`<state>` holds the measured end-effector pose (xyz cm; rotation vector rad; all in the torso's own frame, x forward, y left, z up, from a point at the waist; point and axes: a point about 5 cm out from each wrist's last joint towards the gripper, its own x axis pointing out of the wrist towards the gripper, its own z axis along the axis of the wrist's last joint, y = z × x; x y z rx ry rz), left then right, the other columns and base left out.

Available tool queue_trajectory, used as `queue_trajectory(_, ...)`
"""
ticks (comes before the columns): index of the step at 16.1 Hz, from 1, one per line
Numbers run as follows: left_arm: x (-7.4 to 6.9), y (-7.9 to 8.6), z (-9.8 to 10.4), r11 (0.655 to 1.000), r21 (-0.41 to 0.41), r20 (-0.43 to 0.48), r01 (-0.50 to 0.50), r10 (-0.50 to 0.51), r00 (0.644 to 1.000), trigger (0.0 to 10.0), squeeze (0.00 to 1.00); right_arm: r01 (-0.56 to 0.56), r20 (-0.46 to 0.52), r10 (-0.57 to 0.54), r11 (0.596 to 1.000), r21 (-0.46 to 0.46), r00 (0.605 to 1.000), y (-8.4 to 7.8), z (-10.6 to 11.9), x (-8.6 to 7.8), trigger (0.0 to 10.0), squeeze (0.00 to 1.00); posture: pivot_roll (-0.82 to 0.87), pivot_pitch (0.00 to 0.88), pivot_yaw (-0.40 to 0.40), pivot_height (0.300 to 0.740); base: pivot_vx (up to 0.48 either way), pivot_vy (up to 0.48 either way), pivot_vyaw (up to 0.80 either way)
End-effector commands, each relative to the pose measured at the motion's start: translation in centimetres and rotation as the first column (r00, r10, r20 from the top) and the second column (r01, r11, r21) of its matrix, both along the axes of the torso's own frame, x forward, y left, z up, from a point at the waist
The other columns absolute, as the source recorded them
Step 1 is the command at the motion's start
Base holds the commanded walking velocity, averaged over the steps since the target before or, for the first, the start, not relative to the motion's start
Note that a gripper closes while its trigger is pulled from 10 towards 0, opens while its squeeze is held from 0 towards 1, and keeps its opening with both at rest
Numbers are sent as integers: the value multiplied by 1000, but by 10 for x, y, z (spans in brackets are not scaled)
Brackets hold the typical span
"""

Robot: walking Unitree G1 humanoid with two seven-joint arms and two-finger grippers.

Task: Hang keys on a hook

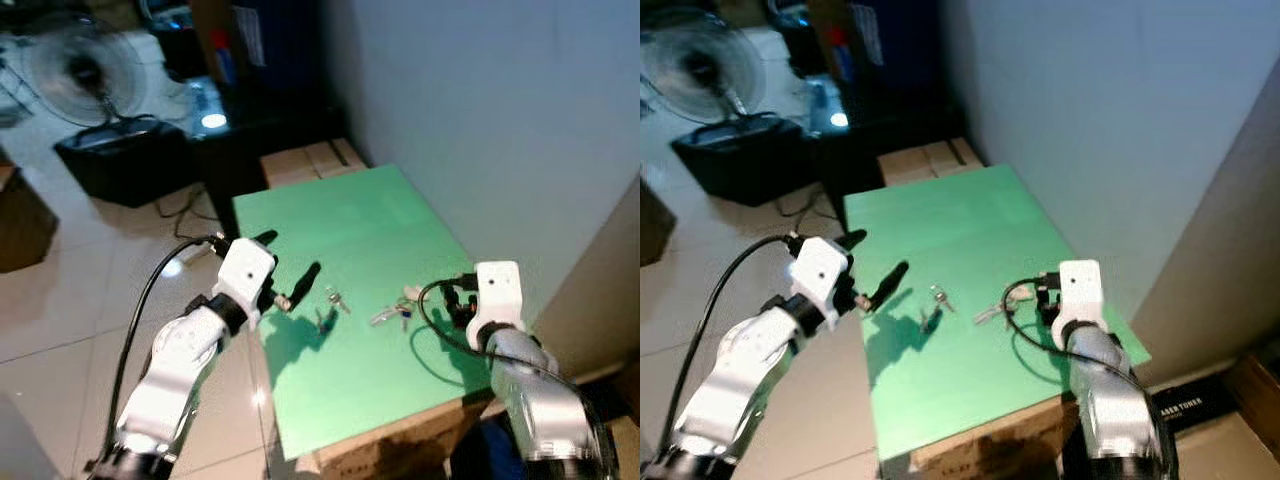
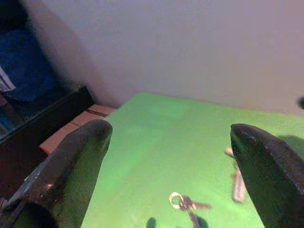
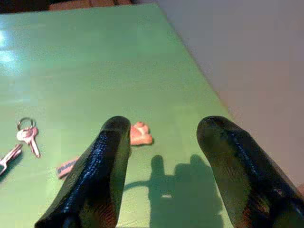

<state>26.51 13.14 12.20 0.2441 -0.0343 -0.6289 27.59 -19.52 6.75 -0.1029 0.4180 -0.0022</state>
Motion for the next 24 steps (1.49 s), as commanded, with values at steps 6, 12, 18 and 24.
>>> queue_trajectory(6,-16,3,8,996,55,-33,70,-69,997,10000,0,-1,-15,2,994,108,1000,-25,-17,33,10000,1000,58,147,128,740,0,0,0)
queue_trajectory(12,-45,27,37,992,113,-51,62,-56,997,10000,0,-17,-37,23,988,156,999,-18,-14,61,10000,1000,258,224,165,740,0,0,0)
queue_trajectory(18,-40,34,24,988,148,-127,47,-29,991,10000,0,1,-2,-2,999,-44,1000,-35,-2,70,10000,1000,315,246,231,740,0,0,0)
queue_trajectory(24,-31,2,7,986,138,-157,90,-67,985,10000,0,-149,-163,125,978,-145,979,-56,-9,58,10000,1000,294,244,241,740,0,0,0)
